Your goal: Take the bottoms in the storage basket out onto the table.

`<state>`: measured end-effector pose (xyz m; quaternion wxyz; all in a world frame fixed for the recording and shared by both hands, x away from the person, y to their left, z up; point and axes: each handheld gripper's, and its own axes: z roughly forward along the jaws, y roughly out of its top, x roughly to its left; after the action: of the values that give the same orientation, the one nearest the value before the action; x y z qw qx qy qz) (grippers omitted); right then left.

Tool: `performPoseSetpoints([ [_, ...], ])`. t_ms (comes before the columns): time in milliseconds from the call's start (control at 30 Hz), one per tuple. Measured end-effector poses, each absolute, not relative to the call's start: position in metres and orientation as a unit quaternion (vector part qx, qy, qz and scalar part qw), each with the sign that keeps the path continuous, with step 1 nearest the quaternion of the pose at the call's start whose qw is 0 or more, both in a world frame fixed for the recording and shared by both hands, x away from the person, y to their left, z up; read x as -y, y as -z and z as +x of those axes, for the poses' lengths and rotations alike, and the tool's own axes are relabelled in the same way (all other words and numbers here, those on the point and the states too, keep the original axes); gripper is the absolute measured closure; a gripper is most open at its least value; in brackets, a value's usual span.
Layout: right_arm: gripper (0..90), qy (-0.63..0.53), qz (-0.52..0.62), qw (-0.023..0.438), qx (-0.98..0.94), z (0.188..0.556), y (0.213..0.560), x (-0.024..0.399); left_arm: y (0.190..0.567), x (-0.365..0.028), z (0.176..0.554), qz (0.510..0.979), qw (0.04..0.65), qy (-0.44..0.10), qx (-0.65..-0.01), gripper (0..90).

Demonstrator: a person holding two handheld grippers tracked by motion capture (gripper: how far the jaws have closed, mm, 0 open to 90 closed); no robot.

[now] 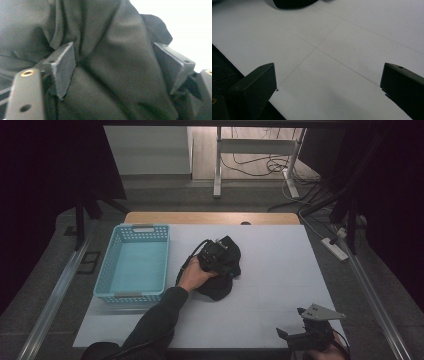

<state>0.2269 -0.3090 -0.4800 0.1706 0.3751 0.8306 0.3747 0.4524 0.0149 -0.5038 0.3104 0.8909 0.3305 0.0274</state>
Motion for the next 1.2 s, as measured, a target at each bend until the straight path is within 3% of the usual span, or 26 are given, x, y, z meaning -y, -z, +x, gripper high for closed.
performPoseSetpoints([
  [533, 0.8, -0.373, 0.373, 0.170, -0.832, 0.227, 0.480, 0.308, 0.496, -0.016, 0.446, 0.894, 0.328, -0.035, -0.303, 0.5],
  [1200, 0.8, -0.372, 0.371, 0.171, -0.834, 0.227, 0.480, 0.308, 0.485, -0.015, 0.441, 0.897, 0.341, -0.038, -0.279, 0.0],
])
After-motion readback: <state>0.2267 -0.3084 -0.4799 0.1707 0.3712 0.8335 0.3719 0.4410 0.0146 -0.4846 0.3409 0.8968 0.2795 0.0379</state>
